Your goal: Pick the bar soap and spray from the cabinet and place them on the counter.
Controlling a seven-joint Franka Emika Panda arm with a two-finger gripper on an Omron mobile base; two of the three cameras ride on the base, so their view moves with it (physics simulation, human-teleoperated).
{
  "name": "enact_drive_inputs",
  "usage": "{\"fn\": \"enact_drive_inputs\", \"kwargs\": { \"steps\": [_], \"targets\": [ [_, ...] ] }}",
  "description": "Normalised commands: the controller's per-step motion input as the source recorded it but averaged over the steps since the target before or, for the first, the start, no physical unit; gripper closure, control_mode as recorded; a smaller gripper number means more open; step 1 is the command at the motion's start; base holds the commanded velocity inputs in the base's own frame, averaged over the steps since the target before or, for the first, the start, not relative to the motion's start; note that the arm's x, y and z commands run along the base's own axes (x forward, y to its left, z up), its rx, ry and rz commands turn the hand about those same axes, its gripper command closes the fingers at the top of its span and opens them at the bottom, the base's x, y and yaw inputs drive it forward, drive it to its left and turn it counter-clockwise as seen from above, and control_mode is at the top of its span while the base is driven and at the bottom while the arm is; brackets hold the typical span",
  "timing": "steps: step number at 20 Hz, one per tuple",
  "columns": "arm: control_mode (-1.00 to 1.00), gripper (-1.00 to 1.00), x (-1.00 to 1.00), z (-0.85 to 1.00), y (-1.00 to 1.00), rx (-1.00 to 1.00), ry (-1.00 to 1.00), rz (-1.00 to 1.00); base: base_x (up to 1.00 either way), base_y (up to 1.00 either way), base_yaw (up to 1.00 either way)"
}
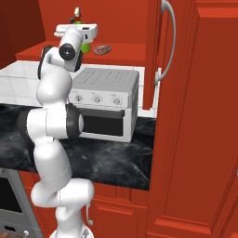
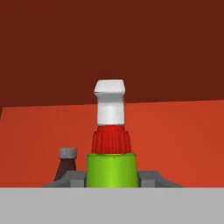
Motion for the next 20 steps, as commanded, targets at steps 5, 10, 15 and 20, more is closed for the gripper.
{"fn": "enact_drive_inputs", "kwargs": {
  "steps": [5,10,15,20],
  "targets": [
    [-1.00,1.00,-0.45,0.04,0.00,0.05,-0.04,0.00,0.00,0.00,0.00],
    [-1.00,1.00,-0.49,0.18,0.00,0.06,-0.02,0.02,0.00,0.00,0.00],
    [-1.00,1.00,-0.54,0.16,0.02,0.05,0.00,0.01,0.00,0.00,0.00],
    [-1.00,1.00,-0.60,0.13,0.02,0.04,0.02,0.02,0.00,0.00,0.00]
  ]
}}
